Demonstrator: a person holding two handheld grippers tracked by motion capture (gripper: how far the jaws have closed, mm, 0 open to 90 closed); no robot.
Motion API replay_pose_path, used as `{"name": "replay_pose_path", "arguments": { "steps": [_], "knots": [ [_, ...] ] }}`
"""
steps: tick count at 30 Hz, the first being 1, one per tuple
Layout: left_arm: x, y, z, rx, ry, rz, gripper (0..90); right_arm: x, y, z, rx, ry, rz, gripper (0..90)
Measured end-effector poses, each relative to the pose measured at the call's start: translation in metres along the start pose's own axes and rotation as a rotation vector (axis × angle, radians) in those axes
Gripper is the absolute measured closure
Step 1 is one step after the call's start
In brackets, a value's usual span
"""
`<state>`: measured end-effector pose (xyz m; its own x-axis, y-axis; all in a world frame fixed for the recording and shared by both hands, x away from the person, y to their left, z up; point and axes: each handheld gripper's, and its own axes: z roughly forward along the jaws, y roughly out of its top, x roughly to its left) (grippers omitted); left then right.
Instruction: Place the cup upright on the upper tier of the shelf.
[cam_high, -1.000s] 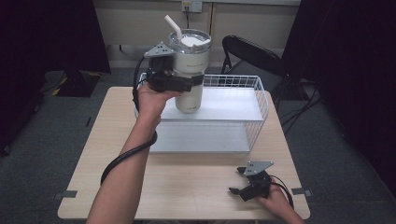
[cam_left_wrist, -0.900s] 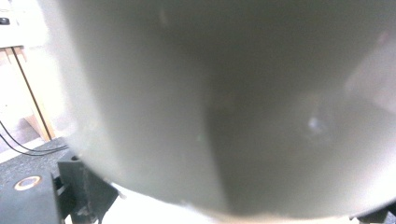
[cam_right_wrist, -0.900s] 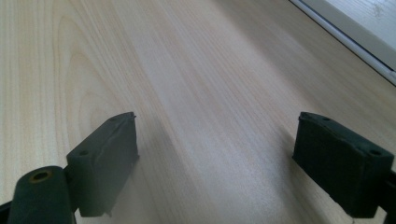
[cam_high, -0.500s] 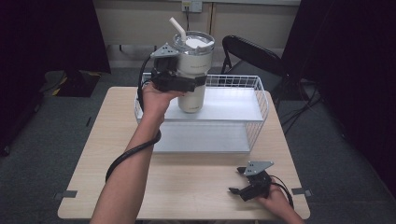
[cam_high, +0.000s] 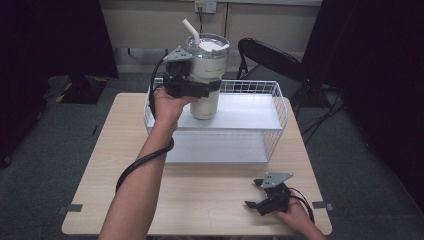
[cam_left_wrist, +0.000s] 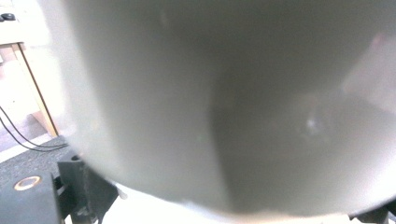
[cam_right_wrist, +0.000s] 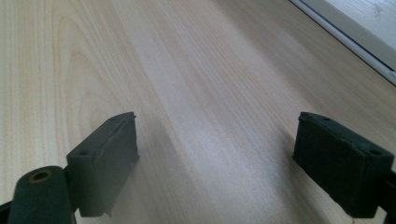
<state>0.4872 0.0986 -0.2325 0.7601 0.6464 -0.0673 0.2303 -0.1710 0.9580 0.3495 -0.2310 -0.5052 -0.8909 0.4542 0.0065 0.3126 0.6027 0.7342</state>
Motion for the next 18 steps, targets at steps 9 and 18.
{"name": "replay_pose_path", "arguments": {
  "steps": [9, 18],
  "knots": [
    [0.003, -0.0041, 0.0044, 0.0, 0.01, -0.012, 9.8, 0.0, 0.0, 0.0, 0.0, 0.0, 0.0, 13.1],
    [0.004, -0.0072, 0.0096, 0.009, 0.007, -0.004, 9.7, 0.0, 0.0, 0.0, 0.0, 0.0, 0.0, 13.1]
  ]
}}
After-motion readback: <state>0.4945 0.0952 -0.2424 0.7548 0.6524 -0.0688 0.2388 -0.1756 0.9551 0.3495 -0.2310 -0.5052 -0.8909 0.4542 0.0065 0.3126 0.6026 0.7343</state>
